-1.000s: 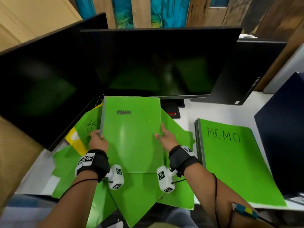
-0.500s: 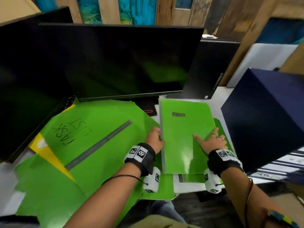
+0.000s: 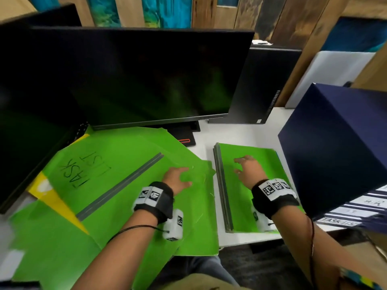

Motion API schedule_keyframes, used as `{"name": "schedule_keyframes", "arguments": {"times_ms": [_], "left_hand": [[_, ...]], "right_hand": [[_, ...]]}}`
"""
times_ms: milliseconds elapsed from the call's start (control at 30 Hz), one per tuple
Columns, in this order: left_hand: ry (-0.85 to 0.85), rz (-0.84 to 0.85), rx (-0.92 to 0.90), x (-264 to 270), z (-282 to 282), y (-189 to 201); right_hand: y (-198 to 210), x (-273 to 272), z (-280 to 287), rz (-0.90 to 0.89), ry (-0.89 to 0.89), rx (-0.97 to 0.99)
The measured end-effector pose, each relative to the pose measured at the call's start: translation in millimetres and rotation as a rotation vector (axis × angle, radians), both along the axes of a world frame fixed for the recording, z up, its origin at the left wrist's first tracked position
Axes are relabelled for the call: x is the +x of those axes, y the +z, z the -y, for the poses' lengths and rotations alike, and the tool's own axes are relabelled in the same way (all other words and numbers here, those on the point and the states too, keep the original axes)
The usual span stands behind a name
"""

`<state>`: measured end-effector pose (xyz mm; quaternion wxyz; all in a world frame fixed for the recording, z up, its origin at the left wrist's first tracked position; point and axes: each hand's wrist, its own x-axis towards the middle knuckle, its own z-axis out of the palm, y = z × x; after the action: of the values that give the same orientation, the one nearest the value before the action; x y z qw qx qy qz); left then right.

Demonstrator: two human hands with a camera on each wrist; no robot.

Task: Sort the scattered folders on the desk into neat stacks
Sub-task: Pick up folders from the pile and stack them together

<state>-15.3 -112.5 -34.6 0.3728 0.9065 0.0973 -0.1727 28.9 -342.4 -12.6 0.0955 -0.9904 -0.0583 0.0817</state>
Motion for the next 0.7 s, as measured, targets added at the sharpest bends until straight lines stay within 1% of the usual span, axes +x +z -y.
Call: {"name": "schedule_keyframes", "arguments": {"times_ms": [33,100,133,200,267,367,467,533,567,633,700], "left_hand": [[0.088,0.005,0.114,-3,-22,3],[0.228,-0.075,0.312,-14,-65,4],[0.257,-0.138,0.381,-22,-83,1],[0.25,-0.241,0.485,-37,-111,-7],[0.233,-0.276,0.523,-51,-126,-16],[0.235,-0.244,0.526,-60,-130,-24],[0.251,-0.23,0.564,-63,-125,-23],[0.255,-0.237,0.58,-65,-120,-18],[0.258,-0.24,0.588,-65,-118,-15],[0.262,-0.26,0.598,-65,-117,-7],[0.252,-0.313,0.61,-63,-118,7]], "right_hand": [[1,2,-20,0.007,0.089,0.087],[-1,4,-61,-0.037,0.214,0.198],[-4,5,-83,-0.079,0.246,0.22],[-14,8,-123,-0.168,0.258,0.222],[-28,11,-153,-0.264,0.22,0.172],[-50,11,-181,-0.351,0.189,0.033],[-60,7,-193,-0.391,0.133,0.048],[-60,8,-195,-0.344,0.049,0.178],[-59,9,-194,-0.289,-0.008,0.3],[-53,9,-192,-0.171,-0.118,0.626],[-41,3,-189,-0.079,-0.14,0.873]]}}
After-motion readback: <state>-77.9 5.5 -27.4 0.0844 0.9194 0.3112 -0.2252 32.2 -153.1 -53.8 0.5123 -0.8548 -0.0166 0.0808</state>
